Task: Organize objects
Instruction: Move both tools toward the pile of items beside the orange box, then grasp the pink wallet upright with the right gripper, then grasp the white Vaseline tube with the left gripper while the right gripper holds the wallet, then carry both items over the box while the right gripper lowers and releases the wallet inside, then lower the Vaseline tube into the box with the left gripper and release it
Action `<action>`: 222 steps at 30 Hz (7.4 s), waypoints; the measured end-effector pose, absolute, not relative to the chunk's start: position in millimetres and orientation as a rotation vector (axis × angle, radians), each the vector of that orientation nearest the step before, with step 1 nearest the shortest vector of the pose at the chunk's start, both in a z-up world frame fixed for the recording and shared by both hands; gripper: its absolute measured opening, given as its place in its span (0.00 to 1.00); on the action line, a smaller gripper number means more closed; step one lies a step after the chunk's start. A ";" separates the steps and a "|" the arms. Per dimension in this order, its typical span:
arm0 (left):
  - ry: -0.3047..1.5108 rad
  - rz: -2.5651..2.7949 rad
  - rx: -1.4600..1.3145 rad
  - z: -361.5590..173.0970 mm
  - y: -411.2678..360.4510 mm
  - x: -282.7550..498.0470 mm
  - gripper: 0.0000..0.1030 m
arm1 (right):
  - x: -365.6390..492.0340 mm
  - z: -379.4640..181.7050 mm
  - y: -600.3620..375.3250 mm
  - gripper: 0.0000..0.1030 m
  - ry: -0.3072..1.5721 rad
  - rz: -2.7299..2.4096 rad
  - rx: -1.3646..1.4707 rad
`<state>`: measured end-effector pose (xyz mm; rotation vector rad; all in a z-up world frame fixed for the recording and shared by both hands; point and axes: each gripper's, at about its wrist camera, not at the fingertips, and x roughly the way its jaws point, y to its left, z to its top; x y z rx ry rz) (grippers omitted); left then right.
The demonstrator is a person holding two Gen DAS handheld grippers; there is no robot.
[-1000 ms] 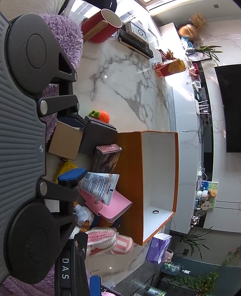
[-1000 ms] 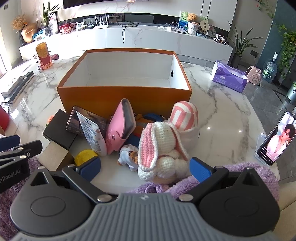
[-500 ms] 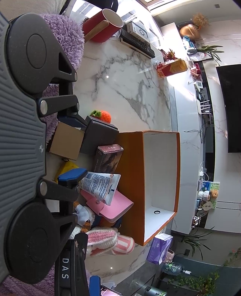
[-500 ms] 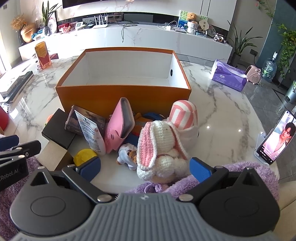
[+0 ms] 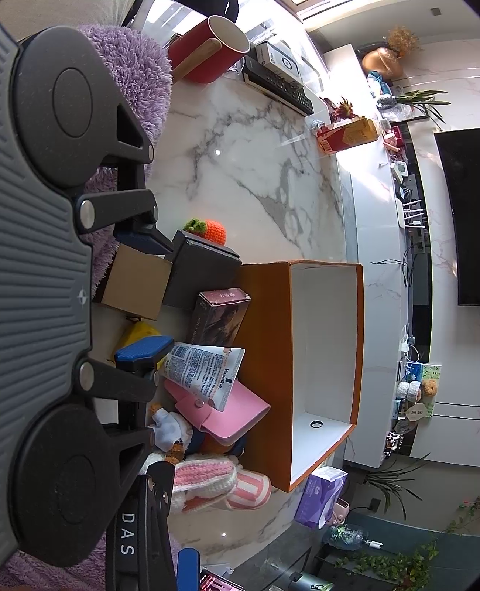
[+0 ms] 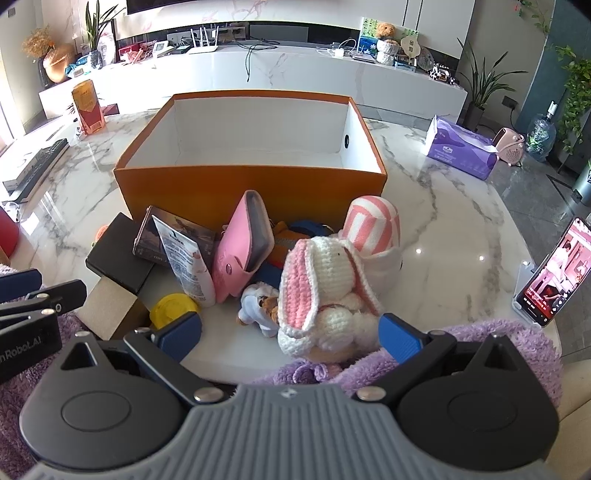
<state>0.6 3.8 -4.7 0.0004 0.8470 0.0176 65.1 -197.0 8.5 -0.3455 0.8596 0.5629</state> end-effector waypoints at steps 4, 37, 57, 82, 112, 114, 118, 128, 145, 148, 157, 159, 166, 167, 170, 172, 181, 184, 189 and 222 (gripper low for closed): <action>0.850 0.017 0.000 -4.7 3.4 0.6 0.56 | 64.8 8.1 -196.2 0.99 0.862 0.566 -0.348; 0.876 -0.175 -0.002 -25.6 -7.9 34.6 0.38 | 104.1 -19.4 -179.5 0.43 0.922 0.681 -0.278; 0.893 -0.287 0.070 -56.9 -26.3 75.9 0.68 | 154.4 -28.4 -148.7 0.35 0.969 0.791 -0.233; 1.059 -0.158 -0.187 -69.3 29.5 131.8 0.42 | 158.7 -35.9 -135.7 0.19 0.996 0.849 -0.252; 0.926 -0.408 -0.239 -21.2 -0.4 88.5 0.58 | 165.5 -38.5 -164.9 0.17 1.080 0.863 -0.125; 0.952 -0.383 -0.244 -23.9 -2.5 92.4 0.57 | 167.0 -39.2 -168.5 0.17 1.094 0.864 -0.105; 0.985 -0.308 -0.233 -32.5 -5.1 99.9 0.50 | 167.8 -40.8 -172.4 0.17 1.105 0.863 -0.087; 0.994 -0.243 -0.176 -34.0 -6.0 103.4 0.19 | 168.2 -41.3 -168.8 0.18 1.095 0.858 -0.095; 0.797 -0.265 -0.122 40.8 10.5 88.2 0.04 | 158.8 37.9 -174.6 0.17 0.890 0.920 -0.108; 0.751 -0.265 -0.113 60.4 15.1 96.2 0.04 | 161.3 60.2 -165.6 0.17 0.835 0.949 -0.108; 0.700 -0.220 -0.056 79.7 28.0 139.9 0.04 | 189.8 94.5 -119.6 0.16 0.728 0.990 -0.104; 0.719 -0.218 -0.040 74.0 30.7 151.8 0.04 | 198.8 91.6 -105.6 0.16 0.738 0.994 -0.131; 0.792 -0.235 -0.003 45.3 40.8 185.4 0.04 | 233.7 47.5 -54.0 0.16 0.884 1.050 -0.261; 0.799 -0.236 0.002 42.8 42.1 187.8 0.04 | 239.2 38.6 -47.3 0.16 0.923 1.065 -0.281; 0.815 -0.241 0.025 36.2 46.3 192.9 0.04 | 251.1 14.8 -29.7 0.16 1.018 1.115 -0.336; 0.824 -0.246 0.033 34.0 48.5 195.9 0.04 | 256.8 3.7 -19.4 0.16 1.064 1.149 -0.363; 0.853 -0.252 0.064 25.7 50.7 204.3 0.04 | 291.3 -32.4 10.3 0.17 1.272 1.228 -0.293; 0.857 -0.254 0.059 24.1 51.4 207.2 0.04 | 301.4 -37.7 16.7 0.21 1.280 1.182 -0.305; 0.857 -0.253 0.054 23.1 50.8 212.3 0.04 | 306.4 -51.9 31.9 0.29 1.249 1.079 -0.436; 0.824 -0.298 0.137 20.5 47.2 227.0 0.04 | 311.4 -69.8 0.8 0.28 1.549 1.021 -0.294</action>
